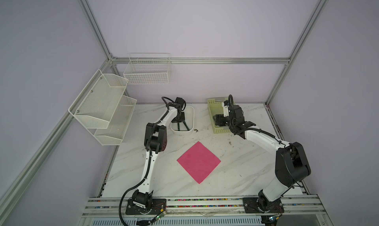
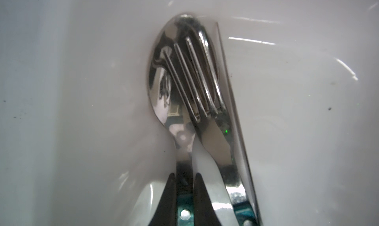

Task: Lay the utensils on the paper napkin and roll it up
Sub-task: 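Close the left gripper on the green-handled spoon in the tub, then lift the spoon with the left gripper toward the right gripper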

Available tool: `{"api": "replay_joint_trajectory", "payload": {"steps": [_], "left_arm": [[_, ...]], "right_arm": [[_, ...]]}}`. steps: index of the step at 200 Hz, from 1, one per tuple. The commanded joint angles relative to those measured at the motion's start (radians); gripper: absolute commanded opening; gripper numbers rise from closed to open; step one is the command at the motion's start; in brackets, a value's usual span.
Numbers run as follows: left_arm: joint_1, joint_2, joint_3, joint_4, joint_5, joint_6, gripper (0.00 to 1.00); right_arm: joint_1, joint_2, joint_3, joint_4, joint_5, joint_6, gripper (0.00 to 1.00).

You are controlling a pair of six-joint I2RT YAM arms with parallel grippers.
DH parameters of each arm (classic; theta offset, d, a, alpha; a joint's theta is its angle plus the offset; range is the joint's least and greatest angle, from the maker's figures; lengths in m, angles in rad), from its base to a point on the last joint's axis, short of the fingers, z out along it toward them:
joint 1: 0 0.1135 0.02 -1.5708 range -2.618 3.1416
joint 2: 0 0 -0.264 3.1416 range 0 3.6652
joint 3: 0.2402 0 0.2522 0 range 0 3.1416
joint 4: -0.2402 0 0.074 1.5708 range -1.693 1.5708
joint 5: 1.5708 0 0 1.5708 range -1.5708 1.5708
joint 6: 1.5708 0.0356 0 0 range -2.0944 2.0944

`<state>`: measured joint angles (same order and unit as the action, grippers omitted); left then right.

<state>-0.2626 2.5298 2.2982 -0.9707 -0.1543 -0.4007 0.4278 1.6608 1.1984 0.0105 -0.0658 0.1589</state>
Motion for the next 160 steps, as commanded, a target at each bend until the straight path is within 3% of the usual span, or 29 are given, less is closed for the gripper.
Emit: {"api": "replay_joint_trajectory", "payload": {"steps": [1, 160], "left_arm": [[0.01, -0.091, 0.094, -0.023, -0.017, 0.029, 0.08], [0.01, -0.162, 0.124, -0.04, -0.058, 0.07, 0.05]], "right_arm": [[0.011, -0.038, 0.01, -0.004, 0.012, -0.003, 0.78], [0.016, -0.039, 0.013, 0.001, 0.02, -0.005, 0.78]]}}
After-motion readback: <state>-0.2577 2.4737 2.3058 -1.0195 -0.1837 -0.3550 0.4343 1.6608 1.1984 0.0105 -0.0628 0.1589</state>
